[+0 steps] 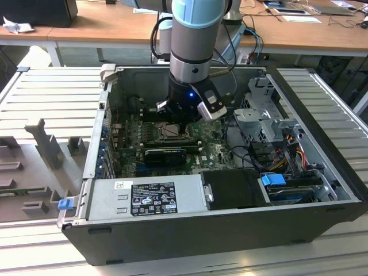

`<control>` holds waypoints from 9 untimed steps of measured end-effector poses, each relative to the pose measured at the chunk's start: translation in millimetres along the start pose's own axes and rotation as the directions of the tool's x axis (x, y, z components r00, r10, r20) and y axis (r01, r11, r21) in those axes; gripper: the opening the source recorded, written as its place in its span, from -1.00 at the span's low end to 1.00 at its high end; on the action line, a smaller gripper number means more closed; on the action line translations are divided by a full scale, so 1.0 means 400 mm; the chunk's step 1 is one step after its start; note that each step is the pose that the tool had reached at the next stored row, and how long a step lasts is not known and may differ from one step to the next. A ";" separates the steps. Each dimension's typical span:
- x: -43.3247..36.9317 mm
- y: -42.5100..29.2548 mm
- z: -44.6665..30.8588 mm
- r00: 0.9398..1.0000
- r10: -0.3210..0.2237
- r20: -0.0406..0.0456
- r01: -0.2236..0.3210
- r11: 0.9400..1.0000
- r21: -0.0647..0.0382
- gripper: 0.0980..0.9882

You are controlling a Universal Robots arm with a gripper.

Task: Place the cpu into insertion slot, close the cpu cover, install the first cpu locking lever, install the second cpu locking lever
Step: 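Install the second cpu locking lever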

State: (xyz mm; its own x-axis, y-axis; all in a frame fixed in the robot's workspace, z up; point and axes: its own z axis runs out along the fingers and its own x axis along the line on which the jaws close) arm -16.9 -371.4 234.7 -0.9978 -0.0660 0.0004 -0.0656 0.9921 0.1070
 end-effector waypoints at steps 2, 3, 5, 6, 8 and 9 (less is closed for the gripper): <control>0.005 -0.008 -0.001 1.000 0.000 0.000 0.000 1.000 0.000 -0.98; 0.011 -0.009 -0.001 1.000 0.000 0.000 0.000 1.000 -0.001 -0.98; 0.028 -0.009 0.000 1.000 0.000 0.000 0.000 1.000 -0.001 -0.98; 0.040 -0.008 0.000 1.000 0.000 0.000 0.000 1.000 0.000 -0.98; 0.074 -0.007 0.001 1.000 -0.001 0.000 0.001 1.000 -0.001 -0.98; 0.077 -0.006 0.003 1.000 -0.001 0.000 0.001 1.000 -0.001 -0.98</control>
State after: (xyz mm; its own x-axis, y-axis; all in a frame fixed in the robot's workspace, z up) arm -47.7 -375.8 233.2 -0.9977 -0.0672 0.0003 -0.0667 0.9919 0.1078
